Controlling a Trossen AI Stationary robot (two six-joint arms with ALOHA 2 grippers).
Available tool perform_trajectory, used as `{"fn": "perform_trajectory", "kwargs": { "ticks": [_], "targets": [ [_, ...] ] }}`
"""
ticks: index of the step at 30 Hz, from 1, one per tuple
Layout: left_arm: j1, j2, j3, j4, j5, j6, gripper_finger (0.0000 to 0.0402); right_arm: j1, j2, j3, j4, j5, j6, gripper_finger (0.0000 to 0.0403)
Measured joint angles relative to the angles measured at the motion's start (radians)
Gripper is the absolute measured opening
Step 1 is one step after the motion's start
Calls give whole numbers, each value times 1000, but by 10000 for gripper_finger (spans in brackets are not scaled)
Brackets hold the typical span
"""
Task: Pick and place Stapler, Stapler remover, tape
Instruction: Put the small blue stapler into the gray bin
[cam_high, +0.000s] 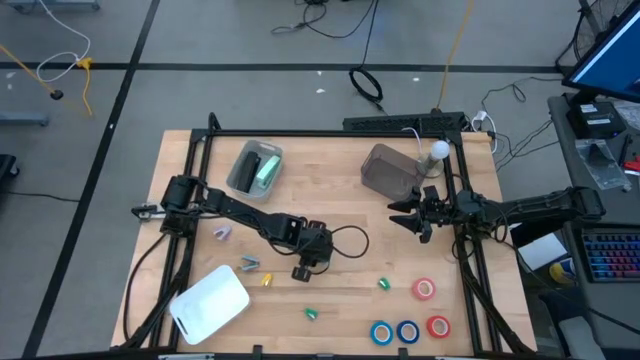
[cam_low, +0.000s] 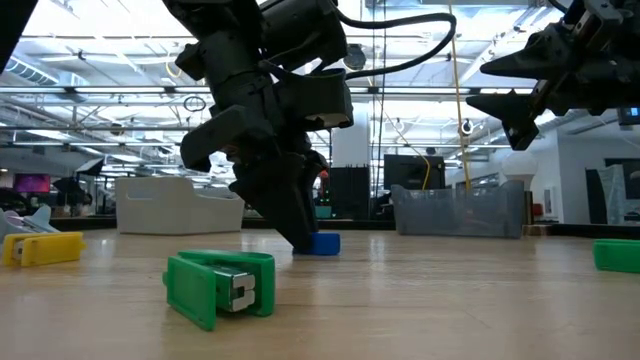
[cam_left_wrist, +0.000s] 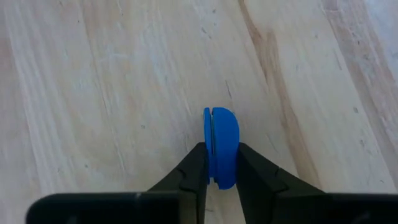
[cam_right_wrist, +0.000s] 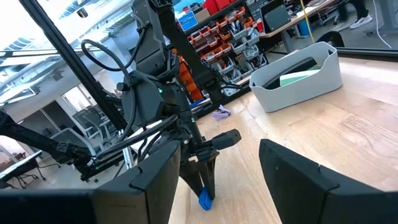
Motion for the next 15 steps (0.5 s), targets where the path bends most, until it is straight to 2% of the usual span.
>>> {"fn": "perform_trajectory", "kwargs": {
  "ticks": [5,9,15],
  "targets": [
    [0,-6,0,-5,0,-20,65,0,0,0,0,-1,1,212],
    [10,-47,20,-76,-24,-79,64,0,0,0,0,-1,1,212],
    [49,-192,68,-243,-218,-185,63,0,2,0,-11,0,0,212]
  ]
}}
